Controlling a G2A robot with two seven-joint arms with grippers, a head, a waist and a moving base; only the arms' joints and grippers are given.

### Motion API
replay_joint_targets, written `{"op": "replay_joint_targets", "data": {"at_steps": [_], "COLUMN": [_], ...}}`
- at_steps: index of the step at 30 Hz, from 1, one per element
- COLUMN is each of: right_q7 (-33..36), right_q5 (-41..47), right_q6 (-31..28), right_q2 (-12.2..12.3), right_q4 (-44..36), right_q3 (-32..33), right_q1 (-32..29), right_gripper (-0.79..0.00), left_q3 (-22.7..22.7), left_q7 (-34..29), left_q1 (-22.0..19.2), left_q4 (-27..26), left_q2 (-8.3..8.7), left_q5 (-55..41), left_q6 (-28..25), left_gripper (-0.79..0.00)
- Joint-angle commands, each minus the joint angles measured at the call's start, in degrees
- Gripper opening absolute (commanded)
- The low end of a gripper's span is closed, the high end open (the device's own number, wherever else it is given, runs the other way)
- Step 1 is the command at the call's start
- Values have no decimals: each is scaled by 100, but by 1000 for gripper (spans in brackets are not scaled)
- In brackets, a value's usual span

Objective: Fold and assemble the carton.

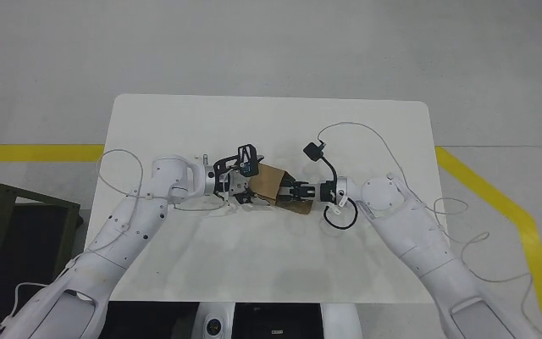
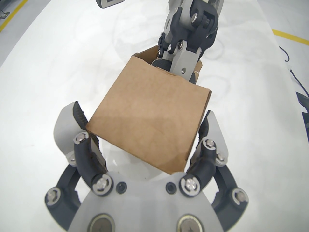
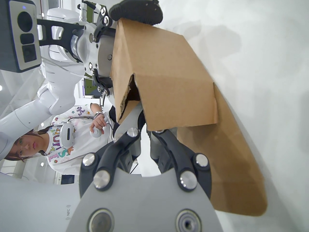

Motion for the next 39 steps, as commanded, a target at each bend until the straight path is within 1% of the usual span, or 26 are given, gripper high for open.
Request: {"op": "replay_joint_targets", "data": {"at_steps": [1,6,12,16,22,31,39], "right_q7": [23,30,-7,-142,-200,282,245], "right_q5": [-71,-272,-320,-373,-333,-83,49], "right_q6": [85,313,322,347,199,147,54], "right_q2": [56,202,274,247,173,58,-38], "right_q4": [-125,-473,-494,-377,-24,211,449], "right_q3": [140,515,746,683,525,205,17], "right_q1": [-81,-348,-457,-387,-157,130,249], "right_gripper": [-785,-785,-785,-785,-785,-785,-785], "left_q3": [-15,-40,-72,-93,-127,-161,-177], "left_q7": [-6,-44,-79,-93,-115,-141,-160], "left_q1": [4,10,27,44,69,94,97], "left_q4": [11,15,-6,-21,-47,-56,-57], "left_q2": [-1,-7,-11,-10,-9,-11,-17], "left_q5": [-22,-60,-74,-74,-67,-64,-60], "left_q6": [4,4,23,14,21,-7,-30], "left_gripper": [0,0,0,0,0,0,0]}}
